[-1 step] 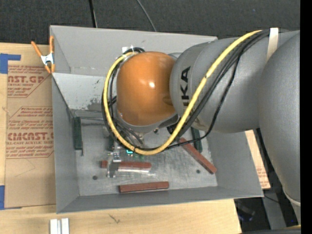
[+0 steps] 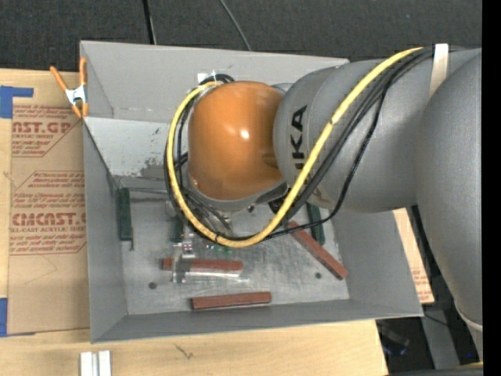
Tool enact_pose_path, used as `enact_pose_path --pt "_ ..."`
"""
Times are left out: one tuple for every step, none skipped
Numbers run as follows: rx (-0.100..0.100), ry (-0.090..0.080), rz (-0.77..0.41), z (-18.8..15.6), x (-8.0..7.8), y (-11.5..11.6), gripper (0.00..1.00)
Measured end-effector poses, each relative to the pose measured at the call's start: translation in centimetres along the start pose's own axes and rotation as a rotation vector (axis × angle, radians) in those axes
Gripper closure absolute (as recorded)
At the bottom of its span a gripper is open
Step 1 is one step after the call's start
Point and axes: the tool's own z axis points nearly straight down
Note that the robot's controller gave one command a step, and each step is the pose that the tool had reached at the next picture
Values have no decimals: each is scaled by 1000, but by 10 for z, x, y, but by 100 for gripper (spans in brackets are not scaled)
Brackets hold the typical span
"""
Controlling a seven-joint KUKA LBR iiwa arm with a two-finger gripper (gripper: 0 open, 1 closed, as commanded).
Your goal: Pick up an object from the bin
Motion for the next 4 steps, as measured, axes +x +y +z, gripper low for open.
enact_pose_path --pt "0 4 -73 135 -14 -52 100" --pt "0 4 -74 135 -14 -52 100" --pt "2 11 -70 123 -12 -54 100" --pt "-1 -8 -143 118 3 -22 100"
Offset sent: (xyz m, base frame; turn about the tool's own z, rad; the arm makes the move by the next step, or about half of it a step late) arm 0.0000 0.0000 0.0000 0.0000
